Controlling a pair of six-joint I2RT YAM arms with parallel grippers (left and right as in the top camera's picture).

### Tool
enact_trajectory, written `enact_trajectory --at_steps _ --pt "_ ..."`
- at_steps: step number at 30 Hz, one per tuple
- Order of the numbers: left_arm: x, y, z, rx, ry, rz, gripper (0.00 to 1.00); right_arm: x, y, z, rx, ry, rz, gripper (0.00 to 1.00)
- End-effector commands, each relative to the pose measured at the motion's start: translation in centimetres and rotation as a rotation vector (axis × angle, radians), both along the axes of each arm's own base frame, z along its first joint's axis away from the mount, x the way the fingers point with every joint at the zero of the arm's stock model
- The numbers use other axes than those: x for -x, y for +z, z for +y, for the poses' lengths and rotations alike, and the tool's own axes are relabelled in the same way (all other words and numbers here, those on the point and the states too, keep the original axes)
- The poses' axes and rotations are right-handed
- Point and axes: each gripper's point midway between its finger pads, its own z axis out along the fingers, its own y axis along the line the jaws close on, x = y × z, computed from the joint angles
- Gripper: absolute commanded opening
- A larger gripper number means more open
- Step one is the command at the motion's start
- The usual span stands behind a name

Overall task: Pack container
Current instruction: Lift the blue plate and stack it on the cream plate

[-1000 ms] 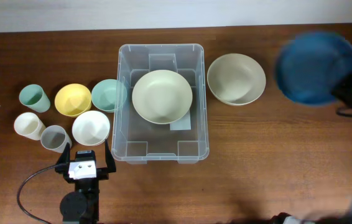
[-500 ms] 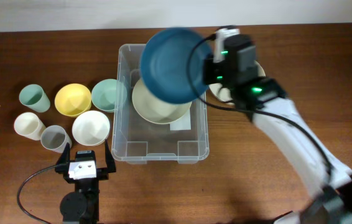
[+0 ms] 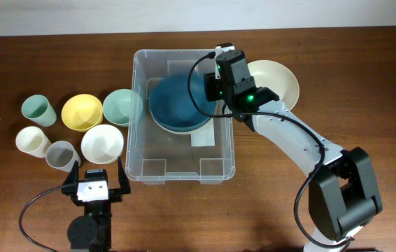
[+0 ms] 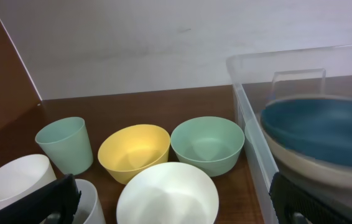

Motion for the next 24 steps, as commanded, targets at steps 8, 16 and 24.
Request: enact_trajectory --at_steps 8,16,24 --pt "0.0 -0.2 0.2 0.012 0.011 0.001 1.00 0.1 10.7 -4.9 0.015 -0.135 -0.085 0.52" --pt "0.0 -0.2 0.2 0.012 0.011 0.001 1.00 0.5 10.2 -19.4 0.057 -0.452 0.088 0.56" --pt "0.0 -0.2 0.2 0.012 0.011 0.001 1.00 -2.1 -2.1 -24.4 -0.001 -0.490 0.352 0.71"
